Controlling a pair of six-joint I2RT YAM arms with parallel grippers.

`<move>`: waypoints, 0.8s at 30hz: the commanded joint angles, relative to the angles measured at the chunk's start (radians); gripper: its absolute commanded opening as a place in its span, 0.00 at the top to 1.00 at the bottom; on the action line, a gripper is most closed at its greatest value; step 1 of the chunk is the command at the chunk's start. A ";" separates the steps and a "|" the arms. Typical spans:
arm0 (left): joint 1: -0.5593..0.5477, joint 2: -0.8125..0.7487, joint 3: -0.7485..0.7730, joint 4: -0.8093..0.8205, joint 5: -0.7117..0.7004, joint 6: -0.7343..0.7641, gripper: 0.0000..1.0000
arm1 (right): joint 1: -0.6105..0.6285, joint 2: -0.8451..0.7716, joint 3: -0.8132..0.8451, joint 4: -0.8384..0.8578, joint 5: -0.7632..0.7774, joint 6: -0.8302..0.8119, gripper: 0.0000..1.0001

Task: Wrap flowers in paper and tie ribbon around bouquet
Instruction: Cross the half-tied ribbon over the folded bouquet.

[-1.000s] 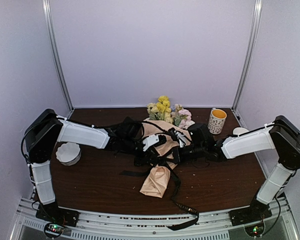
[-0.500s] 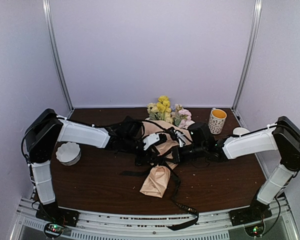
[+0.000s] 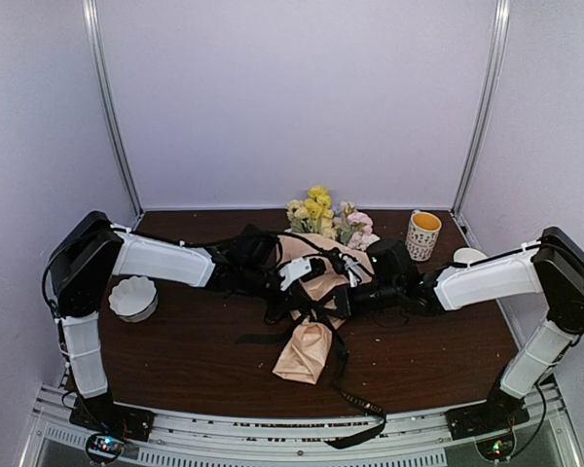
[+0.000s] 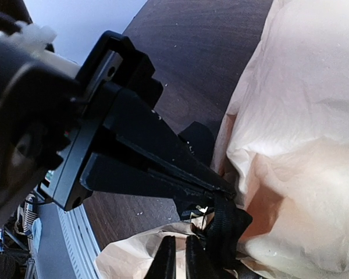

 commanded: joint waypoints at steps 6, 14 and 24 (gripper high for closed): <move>0.001 0.010 0.019 0.019 -0.010 -0.006 0.99 | 0.001 -0.051 -0.042 -0.022 0.106 -0.001 0.82; 0.002 -0.003 0.005 0.024 -0.016 -0.013 0.98 | -0.009 -0.079 -0.073 0.027 0.113 0.015 0.79; 0.002 -0.008 0.005 0.028 -0.015 -0.017 0.69 | -0.006 -0.051 -0.075 -0.054 0.164 -0.014 0.72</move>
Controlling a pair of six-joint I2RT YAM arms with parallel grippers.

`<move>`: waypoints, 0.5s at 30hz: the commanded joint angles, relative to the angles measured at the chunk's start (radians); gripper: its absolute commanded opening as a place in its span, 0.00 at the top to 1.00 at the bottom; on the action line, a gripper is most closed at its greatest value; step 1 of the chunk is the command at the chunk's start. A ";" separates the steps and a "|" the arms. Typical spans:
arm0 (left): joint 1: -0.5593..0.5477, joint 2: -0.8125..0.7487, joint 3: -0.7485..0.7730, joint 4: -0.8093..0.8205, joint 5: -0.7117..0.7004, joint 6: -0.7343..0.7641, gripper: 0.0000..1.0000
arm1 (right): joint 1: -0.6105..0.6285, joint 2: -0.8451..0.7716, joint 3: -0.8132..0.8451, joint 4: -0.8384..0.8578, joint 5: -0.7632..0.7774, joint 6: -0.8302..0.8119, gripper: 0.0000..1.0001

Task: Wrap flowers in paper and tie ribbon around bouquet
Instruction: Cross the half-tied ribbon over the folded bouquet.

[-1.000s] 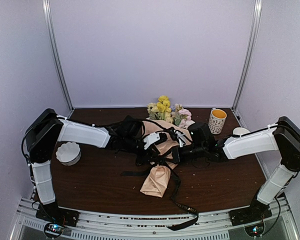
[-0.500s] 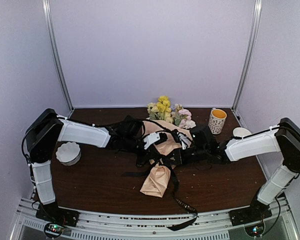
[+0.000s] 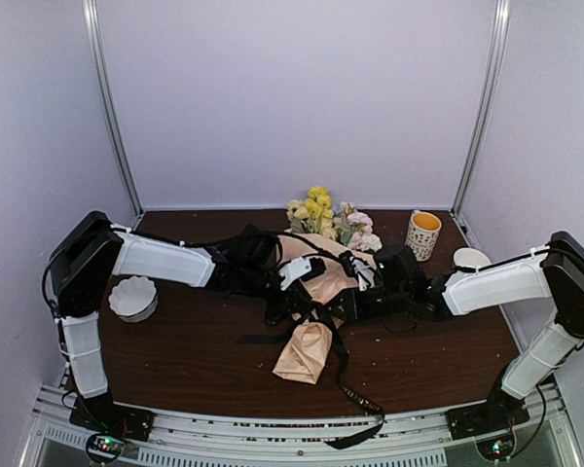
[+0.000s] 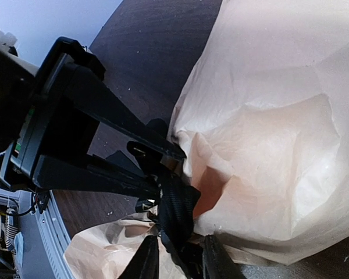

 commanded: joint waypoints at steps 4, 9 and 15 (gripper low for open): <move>0.002 0.002 0.019 0.012 -0.011 0.000 0.63 | 0.016 -0.002 -0.012 -0.046 0.028 -0.021 0.74; 0.000 0.005 0.025 -0.020 -0.013 0.016 0.60 | 0.039 0.029 -0.002 -0.042 0.002 -0.014 0.85; 0.002 -0.033 -0.005 0.005 -0.027 0.000 0.47 | 0.045 0.037 0.019 -0.049 -0.001 -0.008 1.00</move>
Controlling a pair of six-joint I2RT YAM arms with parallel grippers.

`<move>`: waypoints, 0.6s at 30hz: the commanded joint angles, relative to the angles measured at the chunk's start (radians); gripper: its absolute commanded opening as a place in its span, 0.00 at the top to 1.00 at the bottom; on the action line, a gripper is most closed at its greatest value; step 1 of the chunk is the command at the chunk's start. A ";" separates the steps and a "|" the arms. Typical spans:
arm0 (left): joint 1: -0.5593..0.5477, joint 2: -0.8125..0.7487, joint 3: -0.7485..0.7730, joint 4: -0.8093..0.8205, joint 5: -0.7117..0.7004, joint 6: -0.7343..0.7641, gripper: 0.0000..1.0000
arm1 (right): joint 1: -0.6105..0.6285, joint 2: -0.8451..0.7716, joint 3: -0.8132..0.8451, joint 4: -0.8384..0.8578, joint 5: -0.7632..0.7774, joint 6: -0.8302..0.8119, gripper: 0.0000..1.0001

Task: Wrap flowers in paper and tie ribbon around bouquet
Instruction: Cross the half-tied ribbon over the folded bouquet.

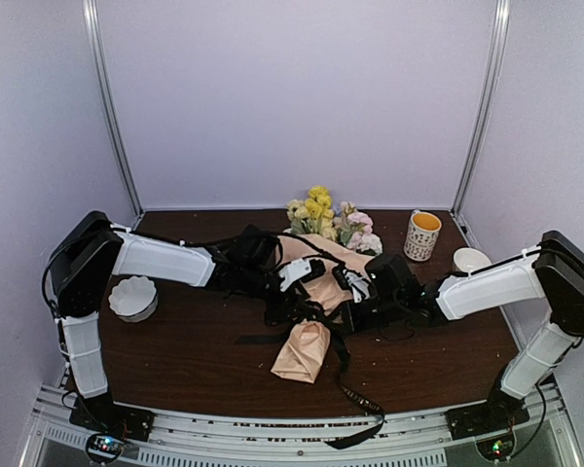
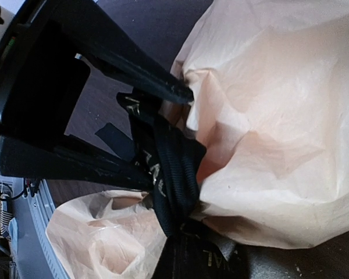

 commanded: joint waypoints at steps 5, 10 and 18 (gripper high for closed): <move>0.003 -0.136 -0.058 0.067 -0.054 -0.011 0.12 | 0.012 -0.039 0.020 -0.052 0.014 -0.016 1.00; 0.002 -0.306 -0.104 0.042 -0.158 0.034 0.02 | 0.030 -0.035 0.052 -0.109 0.028 -0.034 1.00; 0.018 -0.574 -0.316 0.419 -0.540 -0.196 0.02 | 0.036 -0.069 0.086 -0.140 0.026 -0.021 1.00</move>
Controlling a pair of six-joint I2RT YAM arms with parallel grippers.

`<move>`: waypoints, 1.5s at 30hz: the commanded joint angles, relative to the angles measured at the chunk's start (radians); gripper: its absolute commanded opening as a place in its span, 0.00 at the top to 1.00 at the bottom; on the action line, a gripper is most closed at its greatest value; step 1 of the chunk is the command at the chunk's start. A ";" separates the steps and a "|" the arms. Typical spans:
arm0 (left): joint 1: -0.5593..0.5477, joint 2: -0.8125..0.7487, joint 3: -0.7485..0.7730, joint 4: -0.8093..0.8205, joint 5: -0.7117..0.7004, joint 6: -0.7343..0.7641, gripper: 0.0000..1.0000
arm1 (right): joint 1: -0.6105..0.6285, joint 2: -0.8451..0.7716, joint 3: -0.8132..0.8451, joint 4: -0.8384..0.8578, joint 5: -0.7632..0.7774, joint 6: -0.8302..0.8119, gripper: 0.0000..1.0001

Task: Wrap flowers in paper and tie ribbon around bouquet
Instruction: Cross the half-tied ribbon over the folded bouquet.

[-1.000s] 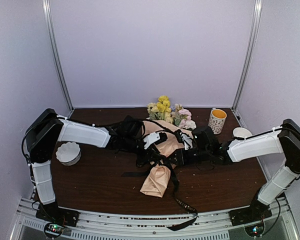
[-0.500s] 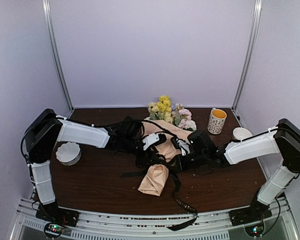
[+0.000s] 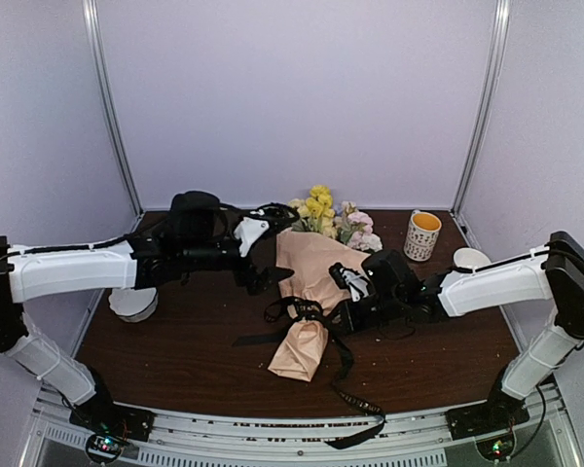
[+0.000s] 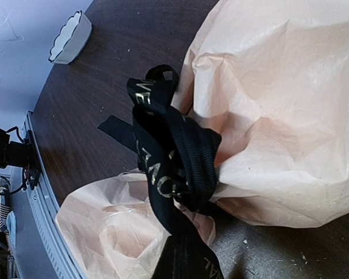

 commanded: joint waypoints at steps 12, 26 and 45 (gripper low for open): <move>0.046 0.051 0.066 0.009 -0.063 -0.191 0.06 | 0.008 0.041 0.100 -0.070 -0.053 0.328 1.00; 0.000 0.275 0.152 -0.154 0.098 -0.056 0.25 | 0.006 0.066 0.134 -0.152 0.032 0.337 0.85; -0.043 0.290 0.064 -0.021 -0.003 -0.031 0.27 | -0.081 0.044 0.243 -0.226 -0.065 0.069 0.68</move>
